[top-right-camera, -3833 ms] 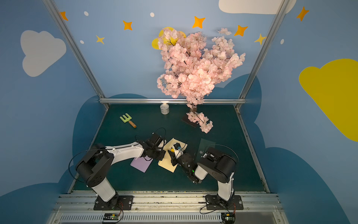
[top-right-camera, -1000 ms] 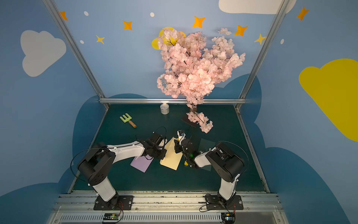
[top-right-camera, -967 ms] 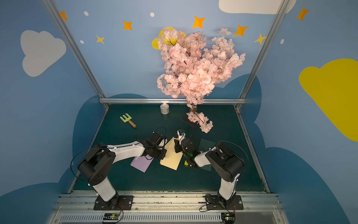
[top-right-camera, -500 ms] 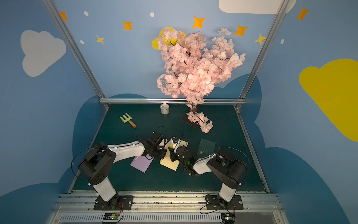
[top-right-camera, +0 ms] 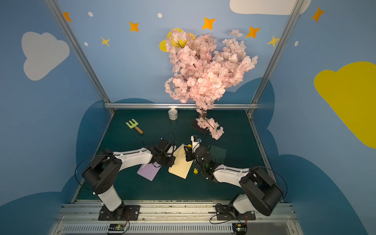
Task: Seal the envelope with a glue stick
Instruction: Apply the envelope at the center of the board.
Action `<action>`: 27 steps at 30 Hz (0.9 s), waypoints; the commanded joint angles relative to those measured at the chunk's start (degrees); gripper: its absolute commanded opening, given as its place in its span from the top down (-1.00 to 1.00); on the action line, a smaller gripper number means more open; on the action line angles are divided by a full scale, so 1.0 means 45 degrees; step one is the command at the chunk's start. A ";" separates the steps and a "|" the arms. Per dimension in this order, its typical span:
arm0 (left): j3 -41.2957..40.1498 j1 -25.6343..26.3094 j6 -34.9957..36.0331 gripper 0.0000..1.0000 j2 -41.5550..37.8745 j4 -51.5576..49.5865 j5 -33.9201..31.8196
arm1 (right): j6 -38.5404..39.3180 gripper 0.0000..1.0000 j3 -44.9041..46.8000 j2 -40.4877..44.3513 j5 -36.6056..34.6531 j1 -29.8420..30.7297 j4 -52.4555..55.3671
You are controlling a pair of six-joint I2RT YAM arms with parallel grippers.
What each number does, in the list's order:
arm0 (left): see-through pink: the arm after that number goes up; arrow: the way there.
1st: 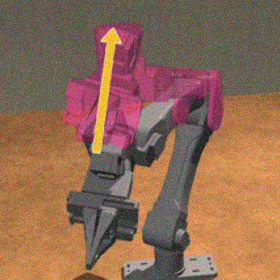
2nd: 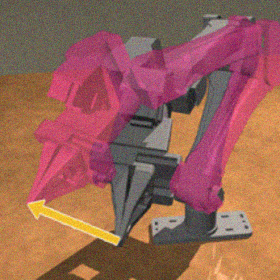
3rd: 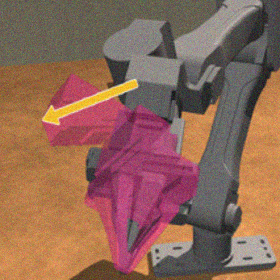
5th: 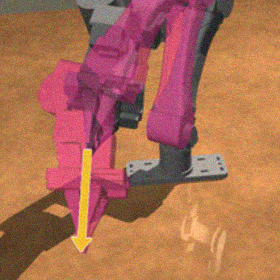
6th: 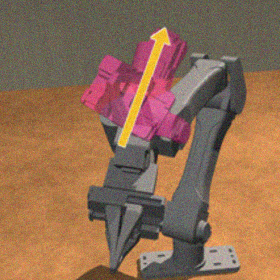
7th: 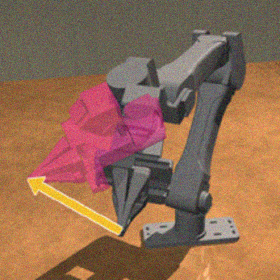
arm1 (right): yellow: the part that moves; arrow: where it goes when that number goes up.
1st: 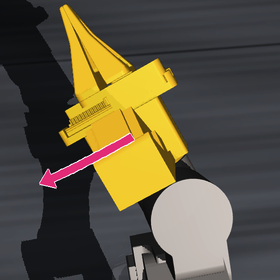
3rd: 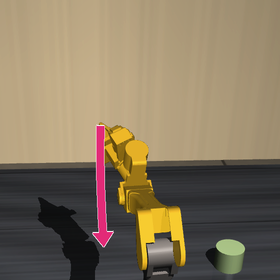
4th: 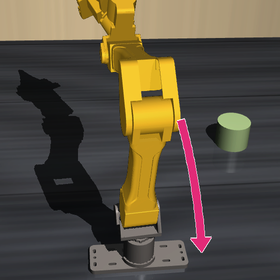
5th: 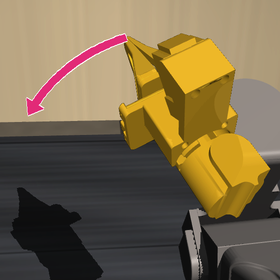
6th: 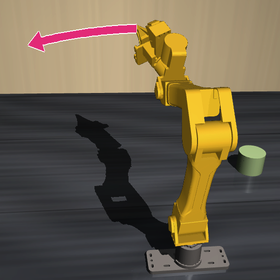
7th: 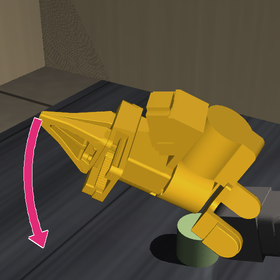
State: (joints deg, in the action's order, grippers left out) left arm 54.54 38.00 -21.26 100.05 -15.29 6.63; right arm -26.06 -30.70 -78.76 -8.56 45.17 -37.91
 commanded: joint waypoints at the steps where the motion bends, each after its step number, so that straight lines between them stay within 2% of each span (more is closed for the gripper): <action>1: 0.0280 -0.0028 -0.0101 0.92 -0.0015 -0.0107 0.0163 | -0.0443 1.00 -0.0271 0.1076 0.0371 -0.0118 0.0980; 6: 0.0593 0.0003 -0.0122 0.58 -0.0309 -0.0498 0.0629 | -0.0397 1.00 0.0343 0.1975 0.0077 -0.0198 0.1371; 8: 0.0613 0.0030 -0.0174 0.10 -0.0629 -0.0619 0.0727 | -0.0502 1.00 0.0633 0.2265 0.0005 -0.0223 0.1527; 10: 0.0560 0.0051 -0.0250 -0.13 -0.1018 -0.0756 0.0682 | -0.0498 1.00 0.0848 0.2546 -0.0114 -0.0223 0.1614; 11: 0.0519 0.0050 -0.0358 -0.22 -0.1253 -0.0846 0.0632 | -0.0512 1.00 0.0955 0.2673 -0.0190 -0.0252 0.1694; 14: 0.0496 0.0033 -0.0644 -0.33 -0.1968 -0.1061 0.0598 | -0.0333 1.00 0.1113 0.3086 -0.0247 -0.0320 0.1863; 19: 0.0498 -0.0117 -0.1493 -0.33 -0.3311 -0.1118 0.0463 | -0.0112 1.00 0.1253 0.3674 -0.0284 -0.0520 0.2152; 22: 0.0218 -0.0594 -0.2230 -0.21 -0.3827 -0.0644 0.0411 | -0.0106 1.00 0.1298 0.4016 -0.0304 -0.0674 0.2363; 26: -0.0023 -0.1447 -0.3090 0.40 -0.3596 0.0170 0.1038 | -0.0160 1.00 0.1435 0.4477 -0.0374 -0.0855 0.2651; 27: 0.0052 -0.1531 -0.3141 0.49 -0.3382 0.0156 0.1026 | -0.0175 1.00 0.1484 0.4592 -0.0387 -0.0894 0.2701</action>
State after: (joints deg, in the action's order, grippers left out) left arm 55.57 32.58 -32.10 83.07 -16.12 9.93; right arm -27.03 -24.73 -59.92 -9.41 41.67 -27.33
